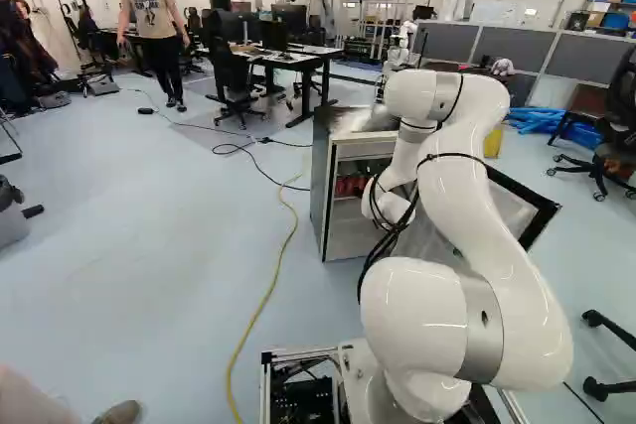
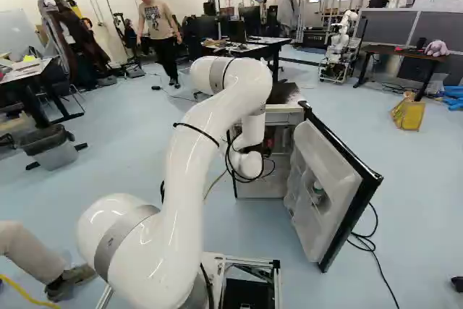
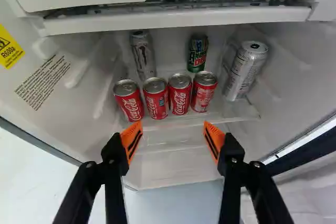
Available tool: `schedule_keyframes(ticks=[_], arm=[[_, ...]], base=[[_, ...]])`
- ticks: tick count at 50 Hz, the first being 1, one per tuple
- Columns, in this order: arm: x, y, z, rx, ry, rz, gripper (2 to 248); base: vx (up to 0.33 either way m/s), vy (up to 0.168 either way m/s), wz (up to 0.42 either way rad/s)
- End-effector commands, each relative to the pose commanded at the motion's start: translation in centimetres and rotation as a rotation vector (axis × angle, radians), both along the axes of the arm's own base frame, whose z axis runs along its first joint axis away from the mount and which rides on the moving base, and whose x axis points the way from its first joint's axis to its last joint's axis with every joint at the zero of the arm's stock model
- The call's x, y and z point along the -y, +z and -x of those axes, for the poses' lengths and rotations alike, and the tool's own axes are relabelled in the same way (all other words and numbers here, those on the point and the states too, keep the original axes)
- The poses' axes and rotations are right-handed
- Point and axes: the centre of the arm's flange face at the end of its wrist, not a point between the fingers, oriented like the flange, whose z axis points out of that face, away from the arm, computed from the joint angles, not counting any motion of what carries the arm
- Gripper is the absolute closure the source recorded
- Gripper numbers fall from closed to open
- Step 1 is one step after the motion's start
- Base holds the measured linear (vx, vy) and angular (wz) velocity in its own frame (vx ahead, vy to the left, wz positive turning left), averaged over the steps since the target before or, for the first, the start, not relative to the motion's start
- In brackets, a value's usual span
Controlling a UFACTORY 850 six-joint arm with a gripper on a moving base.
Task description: Grab a drink from the fridge
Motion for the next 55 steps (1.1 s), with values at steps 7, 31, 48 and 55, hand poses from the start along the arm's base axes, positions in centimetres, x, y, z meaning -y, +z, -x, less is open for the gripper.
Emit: schedule_keyframes(ticks=[7,31,48,55], arm=[[0.0,0.0,0.0,0.0,0.0,0.0,87],[0.01,-0.27,0.14,-0.033,-0.002,-0.002,122],[0.01,-0.27,0.14,-0.033,-0.002,-0.002,121],[0.01,-0.27,0.14,-0.033,-0.002,-0.002,121]], base=[[0.0,0.0,0.0],[0.0,0.0,0.0],[0.0,0.0,0.0],[0.0,0.0,0.0]])
